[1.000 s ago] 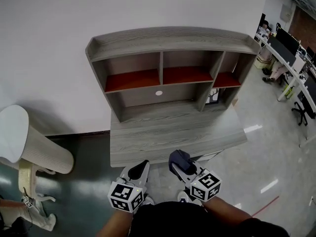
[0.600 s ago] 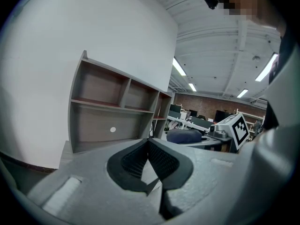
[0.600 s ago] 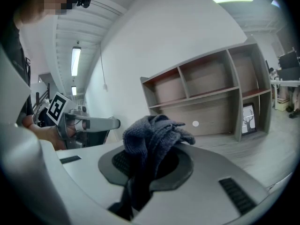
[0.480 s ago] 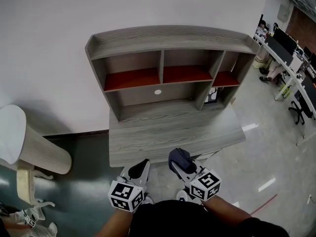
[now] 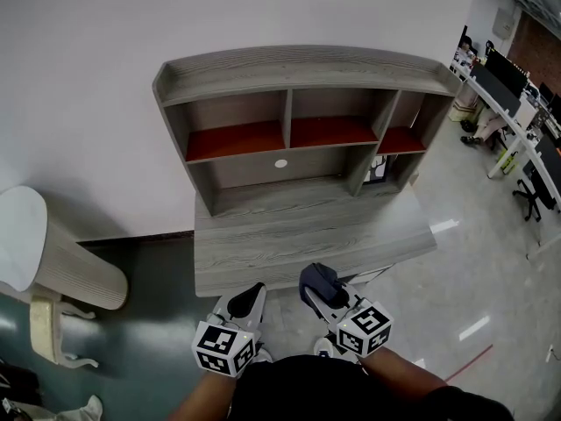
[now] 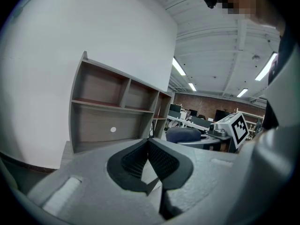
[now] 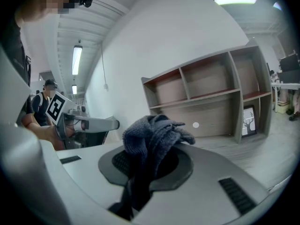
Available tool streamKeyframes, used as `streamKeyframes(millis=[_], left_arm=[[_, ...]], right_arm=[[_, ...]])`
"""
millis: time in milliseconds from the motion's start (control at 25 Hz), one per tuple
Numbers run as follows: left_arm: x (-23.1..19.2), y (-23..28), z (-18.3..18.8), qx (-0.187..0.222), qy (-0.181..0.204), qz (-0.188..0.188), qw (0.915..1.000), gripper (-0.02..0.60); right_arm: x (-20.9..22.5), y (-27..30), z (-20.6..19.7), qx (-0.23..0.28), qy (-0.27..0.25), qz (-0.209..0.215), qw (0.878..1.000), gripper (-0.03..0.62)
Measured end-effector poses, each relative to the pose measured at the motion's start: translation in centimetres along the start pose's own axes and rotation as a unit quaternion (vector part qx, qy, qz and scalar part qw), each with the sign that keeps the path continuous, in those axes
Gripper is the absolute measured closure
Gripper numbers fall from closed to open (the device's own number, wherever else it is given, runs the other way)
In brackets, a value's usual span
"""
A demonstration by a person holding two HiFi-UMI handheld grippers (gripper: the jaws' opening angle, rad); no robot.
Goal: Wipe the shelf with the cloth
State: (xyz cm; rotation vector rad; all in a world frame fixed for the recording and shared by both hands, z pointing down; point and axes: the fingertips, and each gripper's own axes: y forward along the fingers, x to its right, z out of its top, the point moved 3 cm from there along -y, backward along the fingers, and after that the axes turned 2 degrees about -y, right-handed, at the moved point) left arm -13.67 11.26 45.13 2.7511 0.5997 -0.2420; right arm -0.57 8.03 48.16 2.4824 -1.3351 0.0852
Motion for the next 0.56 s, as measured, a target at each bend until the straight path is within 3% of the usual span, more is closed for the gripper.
streamKeyframes(millis=[560], left_arm=[[0.4,-0.3,0.01,-0.002,0.004,-0.005,1.0,0.572]], right_arm=[[-0.45,-0.3,-0.08,-0.005,-0.007,0.002,1.0,0.523]])
